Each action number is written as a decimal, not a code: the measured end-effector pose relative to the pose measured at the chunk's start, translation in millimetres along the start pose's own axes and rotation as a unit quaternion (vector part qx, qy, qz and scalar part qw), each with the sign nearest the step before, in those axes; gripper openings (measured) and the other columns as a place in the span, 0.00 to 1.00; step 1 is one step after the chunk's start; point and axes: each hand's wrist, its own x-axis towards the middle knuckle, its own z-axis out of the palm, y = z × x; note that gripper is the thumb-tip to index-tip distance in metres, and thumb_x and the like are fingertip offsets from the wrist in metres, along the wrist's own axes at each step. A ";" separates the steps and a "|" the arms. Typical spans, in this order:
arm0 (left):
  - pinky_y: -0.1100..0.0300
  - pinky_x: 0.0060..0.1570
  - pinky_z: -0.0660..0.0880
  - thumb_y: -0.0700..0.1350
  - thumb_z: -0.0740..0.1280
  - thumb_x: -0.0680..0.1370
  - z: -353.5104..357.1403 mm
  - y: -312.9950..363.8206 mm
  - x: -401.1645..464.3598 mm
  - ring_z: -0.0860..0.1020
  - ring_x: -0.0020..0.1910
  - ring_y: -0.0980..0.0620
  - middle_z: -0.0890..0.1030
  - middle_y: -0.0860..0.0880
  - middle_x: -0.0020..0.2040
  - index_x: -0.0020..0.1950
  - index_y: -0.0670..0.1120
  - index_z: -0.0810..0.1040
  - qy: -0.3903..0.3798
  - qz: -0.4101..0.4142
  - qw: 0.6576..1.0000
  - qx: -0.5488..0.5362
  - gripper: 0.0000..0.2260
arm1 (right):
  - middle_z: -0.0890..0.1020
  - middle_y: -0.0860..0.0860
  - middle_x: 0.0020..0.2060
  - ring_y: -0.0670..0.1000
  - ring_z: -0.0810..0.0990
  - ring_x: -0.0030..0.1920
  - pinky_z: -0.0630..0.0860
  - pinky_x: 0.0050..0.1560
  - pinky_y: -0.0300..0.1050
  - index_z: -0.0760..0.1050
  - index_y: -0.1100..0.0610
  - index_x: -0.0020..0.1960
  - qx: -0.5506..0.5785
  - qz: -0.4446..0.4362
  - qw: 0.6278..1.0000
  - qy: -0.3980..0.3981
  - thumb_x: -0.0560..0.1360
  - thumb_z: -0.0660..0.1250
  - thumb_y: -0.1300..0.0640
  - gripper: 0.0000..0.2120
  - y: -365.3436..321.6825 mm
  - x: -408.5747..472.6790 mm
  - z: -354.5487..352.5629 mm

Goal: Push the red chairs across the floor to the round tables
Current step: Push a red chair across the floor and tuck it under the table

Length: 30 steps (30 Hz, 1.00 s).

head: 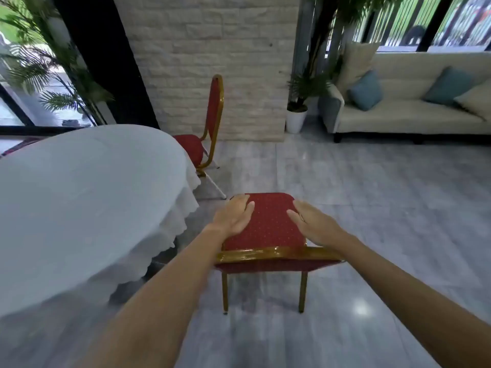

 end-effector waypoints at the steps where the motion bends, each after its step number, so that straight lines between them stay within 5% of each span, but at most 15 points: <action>1: 0.47 0.70 0.62 0.51 0.50 0.83 8.8 -2.3 -7.3 0.67 0.69 0.45 0.69 0.42 0.70 0.69 0.41 0.67 -0.008 -0.009 1.000 0.005 0.21 | 0.74 0.56 0.57 0.57 0.70 0.65 0.68 0.65 0.55 0.67 0.57 0.58 0.008 0.007 1.000 -0.007 0.80 0.46 0.44 0.20 4.0 -7.8 8.3; 3: 0.46 0.66 0.66 0.53 0.49 0.82 27.0 -9.9 -22.8 0.73 0.62 0.46 0.76 0.45 0.62 0.61 0.44 0.74 -0.015 0.003 1.000 -0.016 0.20 | 0.74 0.51 0.55 0.57 0.70 0.66 0.68 0.66 0.55 0.67 0.55 0.56 0.028 0.019 0.999 -0.019 0.80 0.46 0.43 0.19 14.0 -21.6 26.0; 5: 0.47 0.59 0.71 0.56 0.48 0.82 42.1 -18.6 -41.2 0.76 0.53 0.48 0.79 0.48 0.52 0.50 0.47 0.76 -0.017 0.012 0.998 -0.053 0.21 | 0.73 0.51 0.66 0.53 0.67 0.69 0.64 0.70 0.55 0.67 0.55 0.67 0.032 0.018 0.999 -0.023 0.80 0.48 0.42 0.24 23.9 -37.1 43.0; 9: 0.53 0.59 0.70 0.65 0.49 0.77 56.9 -38.0 -58.8 0.75 0.60 0.49 0.78 0.48 0.62 0.64 0.49 0.73 -0.038 0.037 0.998 0.033 0.27 | 0.74 0.50 0.66 0.50 0.70 0.66 0.65 0.67 0.49 0.65 0.52 0.70 -0.011 -0.054 0.998 0.024 0.75 0.60 0.41 0.26 42.0 -49.3 55.6; 13: 0.55 0.54 0.74 0.75 0.53 0.68 56.7 -43.8 -59.2 0.78 0.54 0.51 0.79 0.51 0.58 0.64 0.51 0.71 -0.049 0.070 0.992 0.096 0.36 | 0.80 0.51 0.59 0.51 0.77 0.59 0.69 0.58 0.42 0.71 0.53 0.65 -0.030 -0.083 0.996 0.015 0.68 0.73 0.47 0.28 52.2 -40.7 53.7; 18: 0.53 0.45 0.79 0.63 0.68 0.68 58.4 -52.4 -47.3 0.81 0.44 0.49 0.84 0.51 0.47 0.55 0.49 0.76 -0.031 0.118 0.984 0.128 0.22 | 0.84 0.46 0.47 0.49 0.81 0.47 0.66 0.39 0.31 0.78 0.48 0.55 -0.050 -0.058 0.997 0.016 0.68 0.74 0.54 0.15 58.0 -27.2 53.0; 21: 0.53 0.44 0.78 0.55 0.68 0.71 63.5 -57.3 -42.6 0.82 0.43 0.48 0.84 0.50 0.45 0.53 0.49 0.78 -0.012 0.121 0.984 0.130 0.16 | 0.85 0.44 0.45 0.47 0.82 0.45 0.70 0.39 0.35 0.79 0.46 0.53 -0.066 -0.055 0.996 0.040 0.67 0.75 0.52 0.15 60.2 -24.4 55.0; 30: 0.57 0.38 0.76 0.56 0.69 0.71 78.2 -59.5 -45.7 0.81 0.38 0.51 0.84 0.52 0.41 0.50 0.49 0.79 0.065 0.103 0.983 0.136 0.14 | 0.86 0.44 0.42 0.47 0.83 0.42 0.76 0.39 0.40 0.80 0.44 0.52 -0.085 -0.041 0.994 0.061 0.66 0.75 0.47 0.15 66.8 -20.2 62.8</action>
